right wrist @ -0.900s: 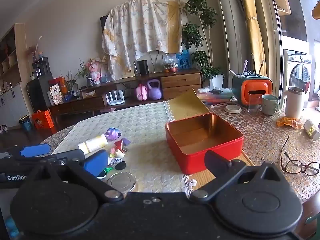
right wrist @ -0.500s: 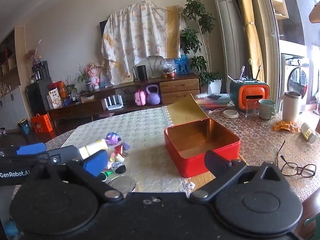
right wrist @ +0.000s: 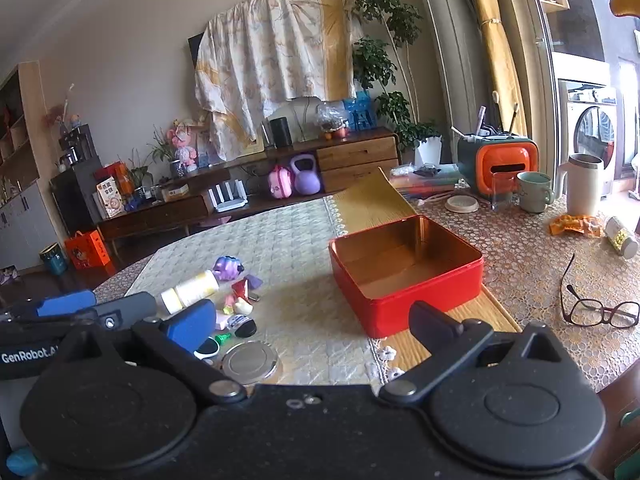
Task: Organize rigid objects
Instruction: 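Move both tools toward the cluster of items on the table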
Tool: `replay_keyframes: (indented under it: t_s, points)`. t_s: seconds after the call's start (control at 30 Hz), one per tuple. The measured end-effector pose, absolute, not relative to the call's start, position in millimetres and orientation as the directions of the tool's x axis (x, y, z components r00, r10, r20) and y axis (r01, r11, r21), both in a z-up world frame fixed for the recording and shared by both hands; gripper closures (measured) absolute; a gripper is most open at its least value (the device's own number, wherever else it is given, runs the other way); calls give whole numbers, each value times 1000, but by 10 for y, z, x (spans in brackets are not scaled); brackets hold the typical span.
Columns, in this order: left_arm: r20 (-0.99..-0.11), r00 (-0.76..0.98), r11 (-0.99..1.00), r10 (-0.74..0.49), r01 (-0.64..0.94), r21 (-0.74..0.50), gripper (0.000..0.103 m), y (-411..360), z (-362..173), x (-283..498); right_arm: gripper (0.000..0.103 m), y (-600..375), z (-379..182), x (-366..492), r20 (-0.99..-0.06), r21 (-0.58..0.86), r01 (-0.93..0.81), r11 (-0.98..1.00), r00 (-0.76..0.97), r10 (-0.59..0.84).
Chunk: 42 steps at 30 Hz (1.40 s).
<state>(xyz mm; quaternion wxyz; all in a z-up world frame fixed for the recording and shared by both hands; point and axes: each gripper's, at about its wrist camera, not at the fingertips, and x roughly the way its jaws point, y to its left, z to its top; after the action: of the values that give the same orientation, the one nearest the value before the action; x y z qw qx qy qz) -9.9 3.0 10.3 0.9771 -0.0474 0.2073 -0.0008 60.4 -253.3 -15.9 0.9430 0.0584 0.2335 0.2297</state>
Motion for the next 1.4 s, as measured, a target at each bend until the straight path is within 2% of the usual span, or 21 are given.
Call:
replay_keyframes:
  t_s: [0.2,1.03,1.4]
  points:
    - [-423,906,995,-15,-28,-95,0,18,74,-53,0,-2460,-119,576,-405,165,-434,886,789,462]
    - [-436,900,995,-4,-41,-93,0,65,-10,12,0,-2431,-173,663,-431,170,-442,881,771,469]
    - [-467,884,993,23,-74,-91,0,257,-133,135,0,-2185,-205,783,-448,108,-475,873,761,469]
